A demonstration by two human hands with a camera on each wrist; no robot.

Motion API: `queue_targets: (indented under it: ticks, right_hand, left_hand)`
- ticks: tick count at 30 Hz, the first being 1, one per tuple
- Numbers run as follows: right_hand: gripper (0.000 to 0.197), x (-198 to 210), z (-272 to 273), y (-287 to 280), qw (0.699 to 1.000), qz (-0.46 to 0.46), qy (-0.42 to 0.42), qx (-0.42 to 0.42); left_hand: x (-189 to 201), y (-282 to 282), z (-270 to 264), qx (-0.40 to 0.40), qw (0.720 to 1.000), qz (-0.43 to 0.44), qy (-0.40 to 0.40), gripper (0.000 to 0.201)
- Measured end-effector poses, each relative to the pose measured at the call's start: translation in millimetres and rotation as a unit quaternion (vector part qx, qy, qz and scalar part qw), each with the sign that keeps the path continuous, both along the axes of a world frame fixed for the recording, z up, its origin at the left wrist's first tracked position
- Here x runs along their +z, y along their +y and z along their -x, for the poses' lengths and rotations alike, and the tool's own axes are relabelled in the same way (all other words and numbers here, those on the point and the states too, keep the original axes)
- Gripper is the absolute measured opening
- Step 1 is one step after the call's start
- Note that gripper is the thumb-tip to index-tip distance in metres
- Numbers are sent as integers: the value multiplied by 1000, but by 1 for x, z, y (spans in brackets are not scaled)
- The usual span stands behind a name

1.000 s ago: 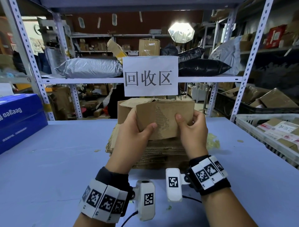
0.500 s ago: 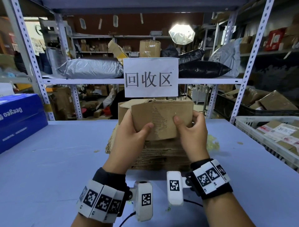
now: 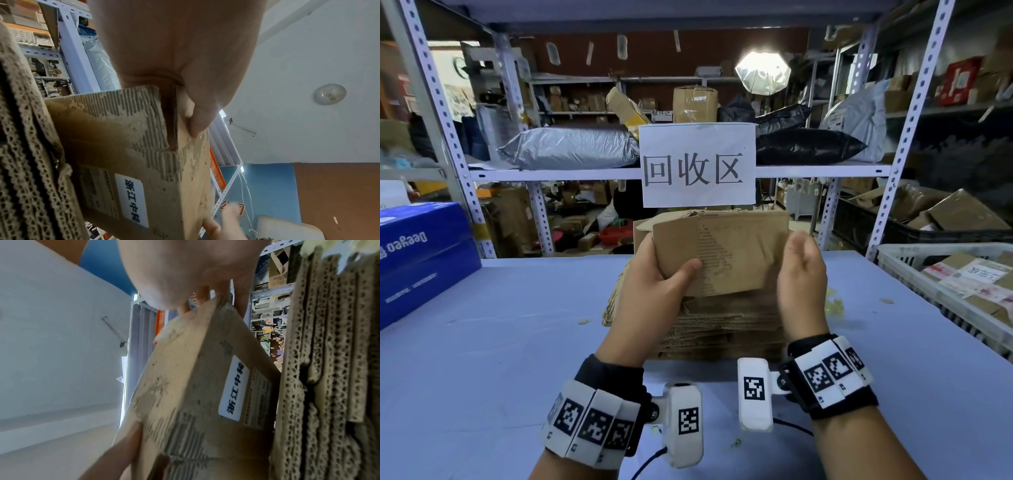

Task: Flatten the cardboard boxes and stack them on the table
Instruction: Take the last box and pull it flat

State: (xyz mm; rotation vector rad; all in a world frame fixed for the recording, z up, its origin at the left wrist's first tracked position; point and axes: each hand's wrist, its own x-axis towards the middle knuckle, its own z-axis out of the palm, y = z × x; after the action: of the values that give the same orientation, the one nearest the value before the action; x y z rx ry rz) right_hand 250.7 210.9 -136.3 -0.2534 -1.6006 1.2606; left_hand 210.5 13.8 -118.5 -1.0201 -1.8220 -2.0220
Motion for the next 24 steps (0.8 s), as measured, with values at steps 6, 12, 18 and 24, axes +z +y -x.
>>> queue_targets:
  ticks: [6,12,18,24]
  right_hand:
    - [41,1,-2,-3,996,-66,-55,-28]
    - [21,5,-6,7,988,-114,-53,-95]
    - [30,14,-10,-3,988,-103,-62,-99]
    - [30,12,-22,-15,990,-112,12,-81]
  left_hand:
    - [-1,-1,6,26,1000,5,7,35]
    - [0,-8,14,33,999,-3,4,31]
    - [-1,-7,20,30,1000,-8,-5,29]
    - [-3,-8,20,18,999,-19,-35,32]
